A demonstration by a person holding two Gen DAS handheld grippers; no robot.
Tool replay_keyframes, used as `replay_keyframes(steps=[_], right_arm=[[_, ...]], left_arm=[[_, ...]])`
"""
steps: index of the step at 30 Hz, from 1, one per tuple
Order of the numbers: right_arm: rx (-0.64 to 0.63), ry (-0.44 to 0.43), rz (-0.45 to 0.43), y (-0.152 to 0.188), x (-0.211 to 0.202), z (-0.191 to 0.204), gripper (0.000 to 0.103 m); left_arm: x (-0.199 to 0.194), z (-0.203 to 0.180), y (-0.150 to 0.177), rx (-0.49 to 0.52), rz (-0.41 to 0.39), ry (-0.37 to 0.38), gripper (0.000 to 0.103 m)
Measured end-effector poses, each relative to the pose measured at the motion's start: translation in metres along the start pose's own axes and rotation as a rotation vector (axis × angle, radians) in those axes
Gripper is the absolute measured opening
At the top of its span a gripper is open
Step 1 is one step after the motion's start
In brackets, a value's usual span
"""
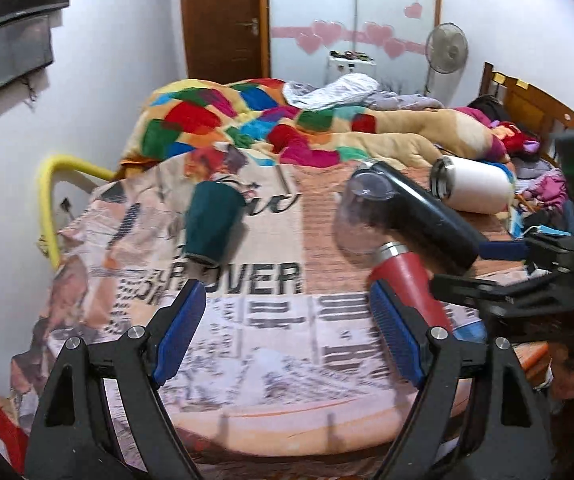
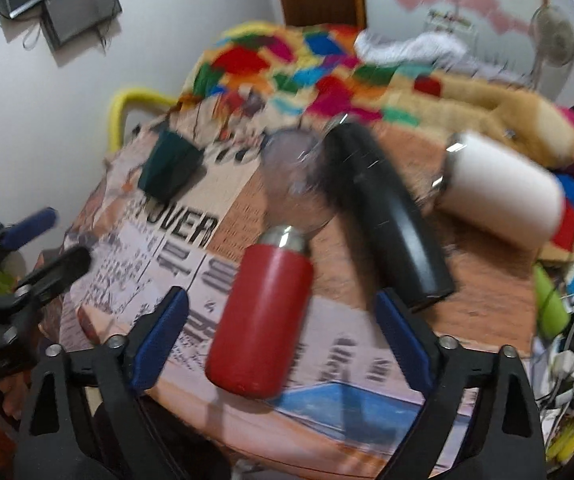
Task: Flip cup upright
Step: 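Close the right gripper on the red cup while the left gripper releases it, then turn the red cup opening-up with the right gripper and lower it onto the newspaper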
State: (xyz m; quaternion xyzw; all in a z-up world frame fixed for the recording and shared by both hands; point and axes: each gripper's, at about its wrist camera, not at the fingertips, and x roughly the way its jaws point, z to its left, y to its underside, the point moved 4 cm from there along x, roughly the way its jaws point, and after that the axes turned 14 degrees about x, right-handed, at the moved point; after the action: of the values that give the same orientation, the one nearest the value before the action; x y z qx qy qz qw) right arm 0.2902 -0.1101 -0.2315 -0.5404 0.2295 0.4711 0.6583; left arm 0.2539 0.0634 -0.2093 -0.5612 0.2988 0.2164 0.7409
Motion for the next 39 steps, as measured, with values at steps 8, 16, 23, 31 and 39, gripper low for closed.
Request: replay_keyframes(steps=[8, 16, 23, 31, 39], right_arm=[[0.047, 0.03, 0.211, -0.005, 0.062, 0.004, 0.069], [0.055, 0.033, 0.267, -0.006, 0.075, 0.006, 0.064], [0.011, 0.021, 0.185, -0.003, 0.043, 0.006, 0.062], [-0.056, 0.068, 0.0, -0.023, -0.005, 0.005, 0.059], [-0.1, 0.07, -0.07, -0.033, -0.021, 0.011, 0.059]], left_arm=[[-0.004, 0.005, 0.019, -0.023, -0.004, -0.015, 0.084], [-0.003, 0.002, 0.022, -0.032, 0.0, -0.015, 0.084], [-0.006, -0.001, 0.021, -0.043, 0.0, -0.018, 0.084], [-0.012, -0.005, 0.01, -0.061, -0.014, -0.017, 0.084], [-0.011, -0.01, 0.002, -0.062, -0.016, -0.013, 0.084]])
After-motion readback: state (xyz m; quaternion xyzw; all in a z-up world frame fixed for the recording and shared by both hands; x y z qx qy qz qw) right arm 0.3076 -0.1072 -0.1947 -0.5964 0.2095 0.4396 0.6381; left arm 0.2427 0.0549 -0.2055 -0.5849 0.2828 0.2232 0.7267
